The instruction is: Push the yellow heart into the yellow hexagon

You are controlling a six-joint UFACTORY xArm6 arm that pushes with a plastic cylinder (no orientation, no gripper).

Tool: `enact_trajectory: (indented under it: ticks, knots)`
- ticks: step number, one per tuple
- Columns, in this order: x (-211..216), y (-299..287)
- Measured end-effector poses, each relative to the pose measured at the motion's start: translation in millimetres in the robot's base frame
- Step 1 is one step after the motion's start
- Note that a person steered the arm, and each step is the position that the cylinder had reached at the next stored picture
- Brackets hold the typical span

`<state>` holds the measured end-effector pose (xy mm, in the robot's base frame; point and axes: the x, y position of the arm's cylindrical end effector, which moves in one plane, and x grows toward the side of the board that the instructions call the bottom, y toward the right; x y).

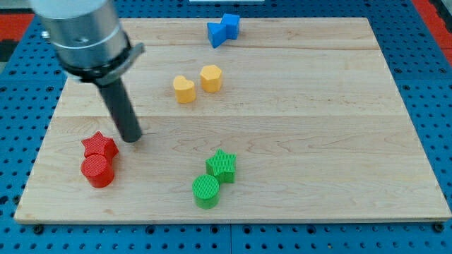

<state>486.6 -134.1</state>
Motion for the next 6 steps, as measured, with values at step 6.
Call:
enact_trajectory:
  ticks: [6]
  knots:
    - [-59.5,79.8]
